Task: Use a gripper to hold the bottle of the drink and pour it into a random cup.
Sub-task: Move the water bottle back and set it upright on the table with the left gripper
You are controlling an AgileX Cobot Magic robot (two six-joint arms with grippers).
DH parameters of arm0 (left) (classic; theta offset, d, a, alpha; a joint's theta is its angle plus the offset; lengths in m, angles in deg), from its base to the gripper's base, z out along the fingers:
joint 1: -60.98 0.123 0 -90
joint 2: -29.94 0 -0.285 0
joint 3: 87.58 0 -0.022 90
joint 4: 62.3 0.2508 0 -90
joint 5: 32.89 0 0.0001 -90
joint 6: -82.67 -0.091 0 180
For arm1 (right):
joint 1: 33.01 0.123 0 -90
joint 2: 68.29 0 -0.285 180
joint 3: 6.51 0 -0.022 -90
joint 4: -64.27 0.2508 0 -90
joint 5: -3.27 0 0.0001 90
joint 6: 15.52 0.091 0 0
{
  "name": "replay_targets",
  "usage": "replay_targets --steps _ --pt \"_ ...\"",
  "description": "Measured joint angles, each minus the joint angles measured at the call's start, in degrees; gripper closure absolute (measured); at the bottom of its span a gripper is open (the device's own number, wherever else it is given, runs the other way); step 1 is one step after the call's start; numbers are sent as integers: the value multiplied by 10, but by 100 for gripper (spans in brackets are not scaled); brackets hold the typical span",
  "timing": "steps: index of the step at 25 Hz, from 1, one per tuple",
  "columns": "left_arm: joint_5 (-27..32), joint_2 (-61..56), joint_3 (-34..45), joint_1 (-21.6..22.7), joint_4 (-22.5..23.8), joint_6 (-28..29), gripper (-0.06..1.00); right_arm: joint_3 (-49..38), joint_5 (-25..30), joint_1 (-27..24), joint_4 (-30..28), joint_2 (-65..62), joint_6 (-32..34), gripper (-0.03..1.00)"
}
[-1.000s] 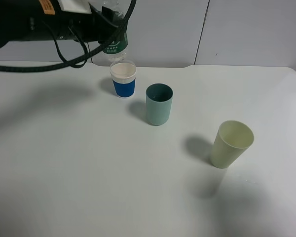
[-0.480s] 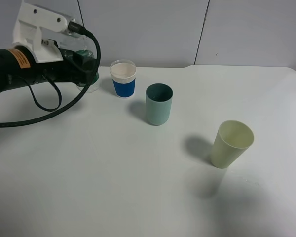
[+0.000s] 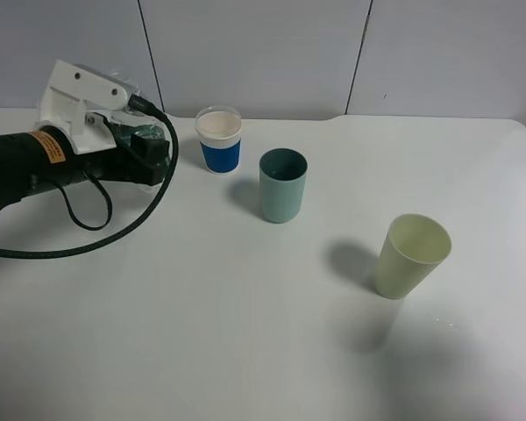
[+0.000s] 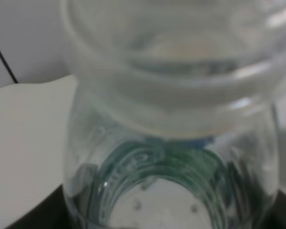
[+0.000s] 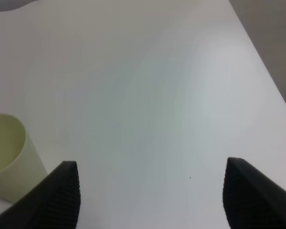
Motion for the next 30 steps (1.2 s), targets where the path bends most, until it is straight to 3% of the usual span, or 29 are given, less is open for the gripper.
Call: replay_targets --steps 8,30 --pt "-46 66 0 0 0 0 40 0 0 0 0 0 0 33" --pt "-59 125 -1 0 1 0 40 0 0 0 0 0 0 33"
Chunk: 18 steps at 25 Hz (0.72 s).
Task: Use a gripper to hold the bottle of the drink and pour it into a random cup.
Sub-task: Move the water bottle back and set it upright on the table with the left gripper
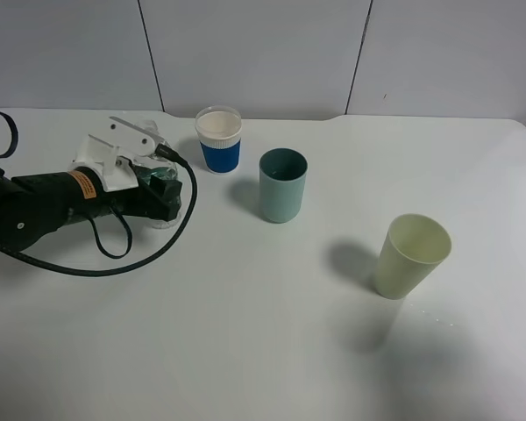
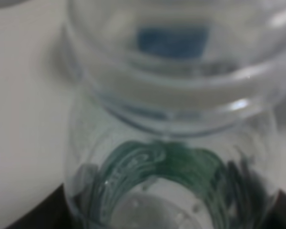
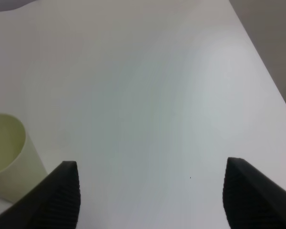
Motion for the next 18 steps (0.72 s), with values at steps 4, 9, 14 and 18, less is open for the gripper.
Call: replay_targets --steps 4,9,14,18 --pt "-9 2 0 0 0 0 40 0 0 0 0 0 0 33" --pt "-14 2 0 0 0 0 38 0 0 0 0 0 0 33" --pt "-23 2 0 0 -6 0 0 0 0 0 0 0 0 33" --pt "-23 2 0 0 -7 0 -4 0 0 0 0 0 0 33"
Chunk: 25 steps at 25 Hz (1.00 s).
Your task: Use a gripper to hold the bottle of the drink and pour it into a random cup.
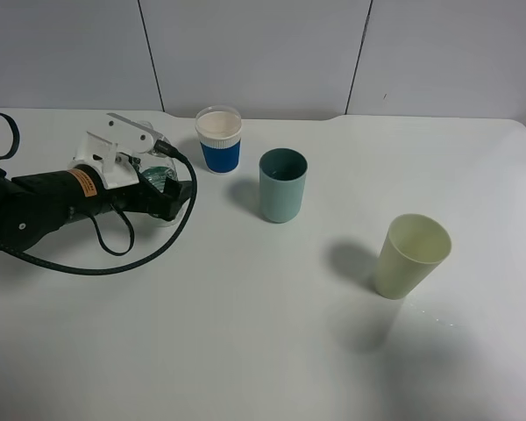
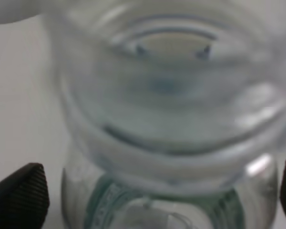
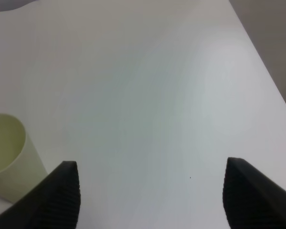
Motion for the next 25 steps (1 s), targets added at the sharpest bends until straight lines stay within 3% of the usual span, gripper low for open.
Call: replay_targets --steps 6,25 --pt "38 -50 1 -5 -3 12 -5 0 0 0 0 0 0 33" --pt "373 -389 2 -13 -2 22 -5 0 0 0 0 0 0 33"
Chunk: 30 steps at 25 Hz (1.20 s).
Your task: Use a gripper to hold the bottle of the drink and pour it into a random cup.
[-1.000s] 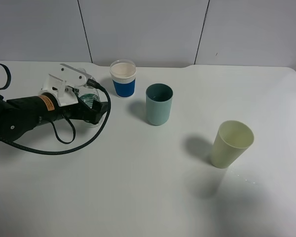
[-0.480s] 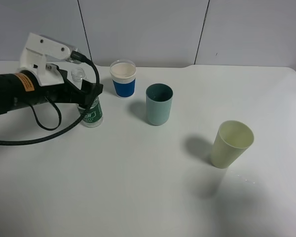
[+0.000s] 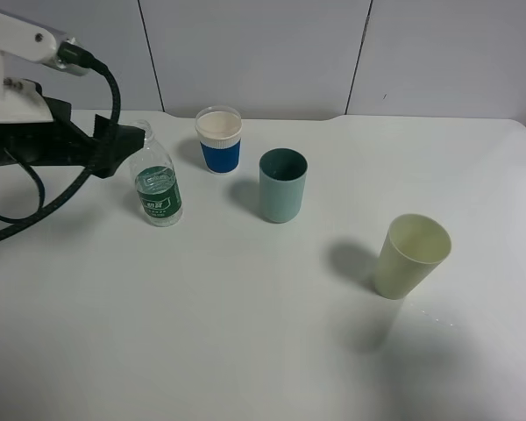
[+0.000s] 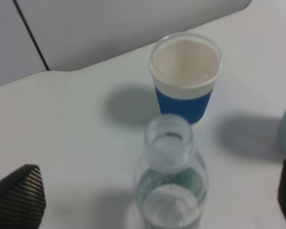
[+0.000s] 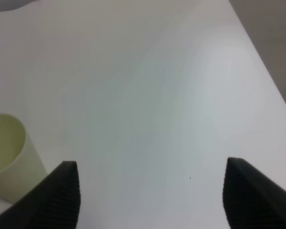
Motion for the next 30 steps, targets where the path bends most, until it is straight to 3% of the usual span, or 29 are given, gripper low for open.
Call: replay_targets --steps 11,20,24,30 --pt "163 -189 0 0 -54 8 -5 0 0 0 0 0 0 33" --pt "241 -364 -5 0 -58 8 -5 0 0 0 0 0 0 33" --pt "321 -419 -45 0 -58 8 -5 0 0 0 0 0 0 33" --pt "496 -438 -130 0 -58 5 -5 0 0 0 0 0 0 33"
